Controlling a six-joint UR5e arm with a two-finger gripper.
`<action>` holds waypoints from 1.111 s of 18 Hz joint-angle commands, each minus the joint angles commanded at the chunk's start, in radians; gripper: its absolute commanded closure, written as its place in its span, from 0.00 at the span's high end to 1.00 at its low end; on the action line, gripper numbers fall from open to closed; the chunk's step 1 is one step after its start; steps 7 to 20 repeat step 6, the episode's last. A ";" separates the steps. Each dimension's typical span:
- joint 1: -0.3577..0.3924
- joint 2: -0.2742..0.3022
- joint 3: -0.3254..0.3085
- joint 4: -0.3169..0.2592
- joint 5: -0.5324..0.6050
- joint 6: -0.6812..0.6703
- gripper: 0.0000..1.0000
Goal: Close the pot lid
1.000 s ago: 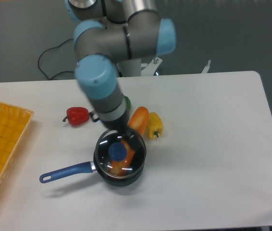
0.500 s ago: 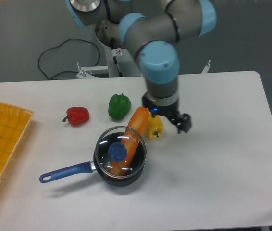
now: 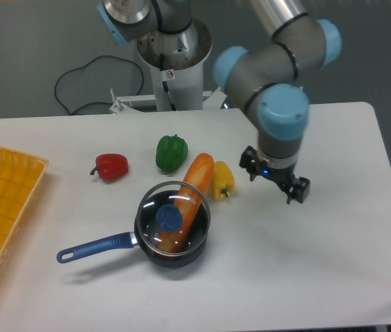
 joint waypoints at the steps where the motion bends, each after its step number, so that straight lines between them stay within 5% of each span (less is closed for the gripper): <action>1: 0.003 0.003 0.000 0.000 0.003 0.000 1.00; 20: 0.012 0.018 0.002 -0.003 0.012 0.008 1.00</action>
